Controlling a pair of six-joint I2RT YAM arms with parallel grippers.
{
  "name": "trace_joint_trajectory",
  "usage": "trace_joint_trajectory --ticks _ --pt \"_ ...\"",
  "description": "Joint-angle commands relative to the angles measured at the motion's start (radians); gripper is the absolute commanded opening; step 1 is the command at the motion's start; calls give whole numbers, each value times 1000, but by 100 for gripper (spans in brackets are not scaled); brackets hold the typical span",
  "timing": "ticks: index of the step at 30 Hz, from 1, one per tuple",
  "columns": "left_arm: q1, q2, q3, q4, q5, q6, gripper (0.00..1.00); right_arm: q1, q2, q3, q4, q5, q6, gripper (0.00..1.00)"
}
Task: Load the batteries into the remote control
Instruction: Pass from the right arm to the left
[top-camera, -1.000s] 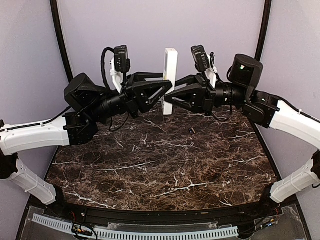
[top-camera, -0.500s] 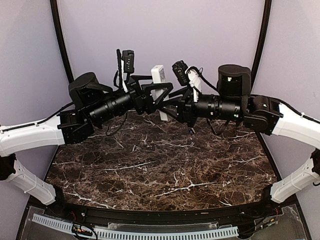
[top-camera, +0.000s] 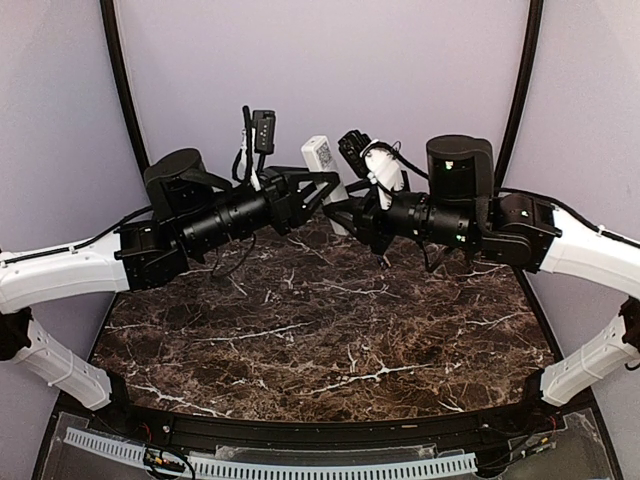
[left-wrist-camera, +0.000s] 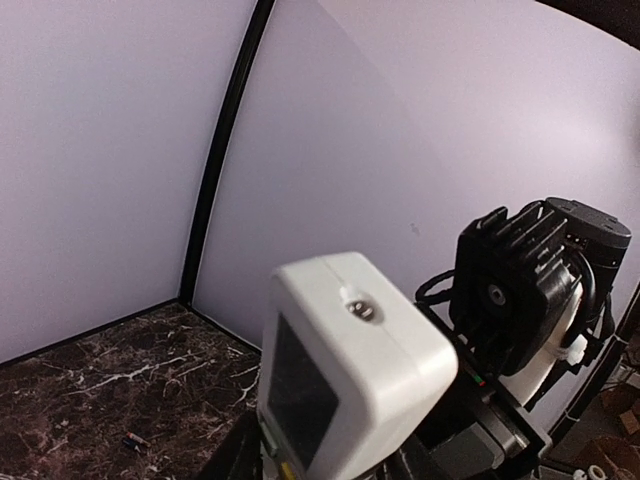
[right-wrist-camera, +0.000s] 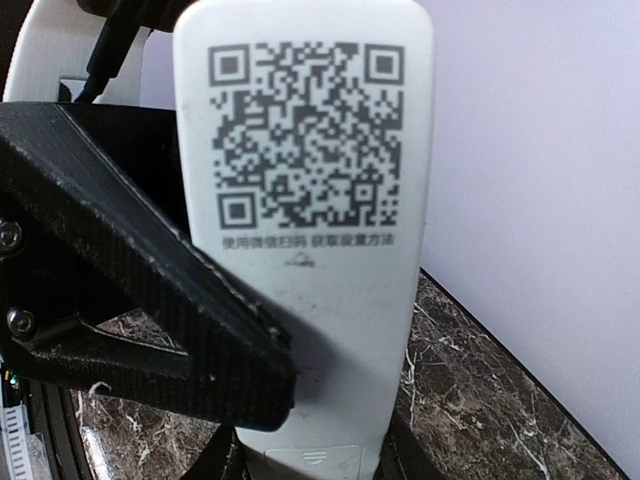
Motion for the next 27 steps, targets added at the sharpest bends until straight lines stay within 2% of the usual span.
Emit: trace_joint_trajectory --ticks 1,6,9,11,12,15,16,17,18,20,22,24,27 --pt "4 9 29 37 9 -69 31 13 5 6 85 7 -68 0" --pt "4 11 20 73 5 -125 15 14 -7 -4 116 -49 -91 0" --pt "4 6 18 71 -8 -145 2 14 -13 -15 125 -62 -104 0" --pt "4 2 13 73 -8 -159 0 14 -19 -22 131 -74 -112 0" --pt "4 -5 6 77 -9 -167 0 15 -23 -28 137 -80 -123 6" --pt "4 -27 -9 86 -26 -177 0 14 -66 -81 196 -67 -201 62" --pt "4 -41 -11 83 -56 -173 0 14 -90 -117 246 -49 -237 77" --pt "4 -49 -12 71 -68 -169 0 14 -115 -155 314 -37 -271 91" --pt "4 -63 -7 60 -97 -164 0 14 -156 -204 408 -40 -313 98" --pt "4 -83 3 13 -149 -162 0 13 -204 -301 553 -90 -439 99" --pt "4 -99 10 -24 -182 -166 0 13 -223 -390 668 -149 -640 99" --pt "7 -112 9 -42 -191 -176 0 14 -205 -434 717 -201 -790 99" --pt "12 -121 7 -51 -170 -203 0 12 -148 -398 701 -184 -889 99"
